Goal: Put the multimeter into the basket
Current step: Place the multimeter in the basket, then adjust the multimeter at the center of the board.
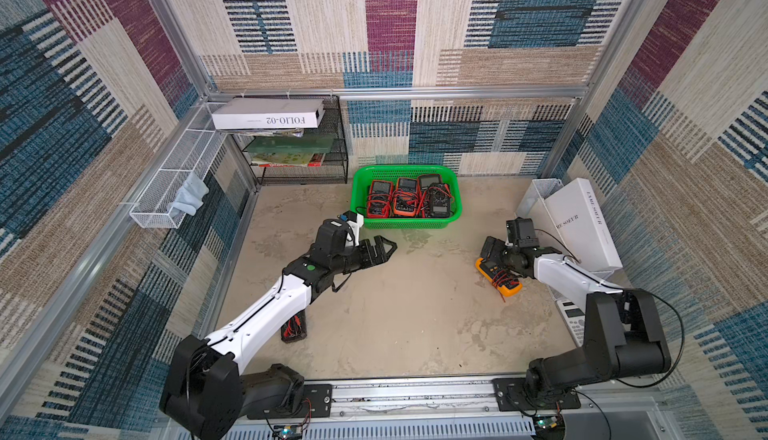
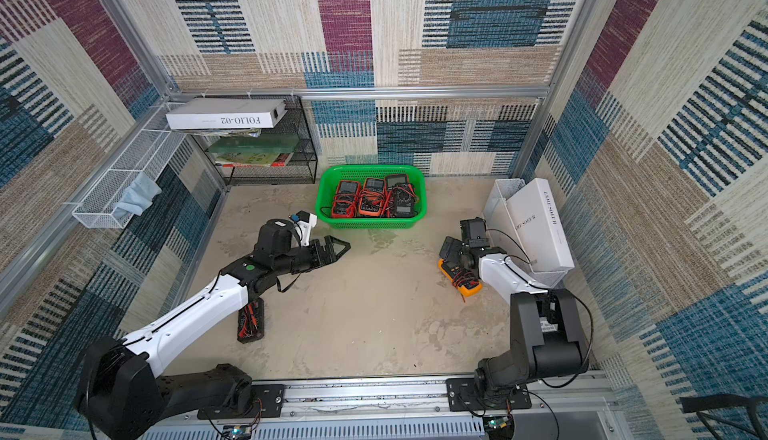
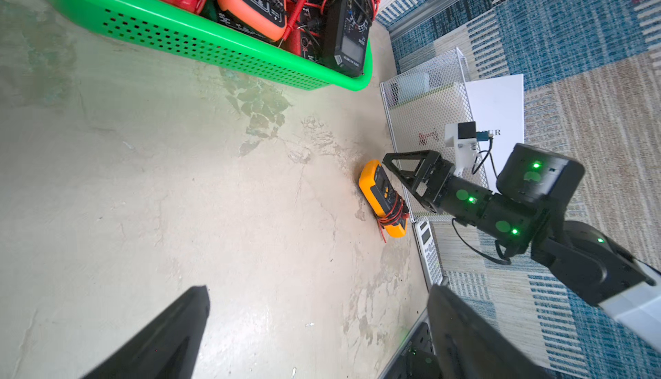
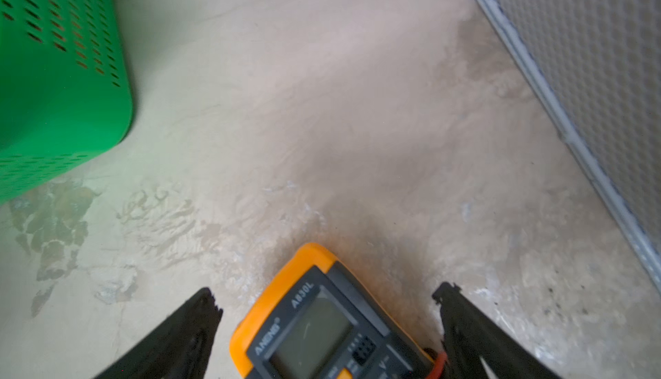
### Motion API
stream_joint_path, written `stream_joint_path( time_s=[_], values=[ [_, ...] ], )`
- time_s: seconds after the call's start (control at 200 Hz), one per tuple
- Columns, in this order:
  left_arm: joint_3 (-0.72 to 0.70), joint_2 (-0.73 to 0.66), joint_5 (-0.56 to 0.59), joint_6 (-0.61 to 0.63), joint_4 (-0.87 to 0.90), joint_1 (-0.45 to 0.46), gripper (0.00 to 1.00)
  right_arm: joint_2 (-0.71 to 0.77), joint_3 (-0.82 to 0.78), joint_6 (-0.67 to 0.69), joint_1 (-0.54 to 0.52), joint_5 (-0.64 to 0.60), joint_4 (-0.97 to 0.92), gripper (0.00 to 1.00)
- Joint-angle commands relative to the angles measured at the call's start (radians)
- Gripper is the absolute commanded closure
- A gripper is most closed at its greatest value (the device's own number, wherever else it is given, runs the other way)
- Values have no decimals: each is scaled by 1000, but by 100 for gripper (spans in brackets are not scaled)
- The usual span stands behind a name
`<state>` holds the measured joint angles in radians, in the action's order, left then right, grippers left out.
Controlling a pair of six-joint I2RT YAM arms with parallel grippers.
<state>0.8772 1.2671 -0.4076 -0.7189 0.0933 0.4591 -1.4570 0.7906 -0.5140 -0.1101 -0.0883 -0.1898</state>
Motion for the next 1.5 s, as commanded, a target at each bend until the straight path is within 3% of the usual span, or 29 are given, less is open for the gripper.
stream_joint_path(
  time_s=[0.0,0.24,0.656,1.002,1.493],
  values=[
    [9,11,-11,-7,-45,12,0,22,-35,-39,3,24,36,1],
    [27,41,-17,-8,-61,27,0,70,-120,-82,-23,68,62,1],
    [25,59,-16,-12,-73,36,0,159,-159,-149,-175,29,36,0],
    [34,64,-22,-1,-63,39,0,92,-111,-107,-190,-63,-5,0],
    [42,70,-20,12,-49,39,0,-36,-59,-51,-195,-65,13,3]
  ],
)
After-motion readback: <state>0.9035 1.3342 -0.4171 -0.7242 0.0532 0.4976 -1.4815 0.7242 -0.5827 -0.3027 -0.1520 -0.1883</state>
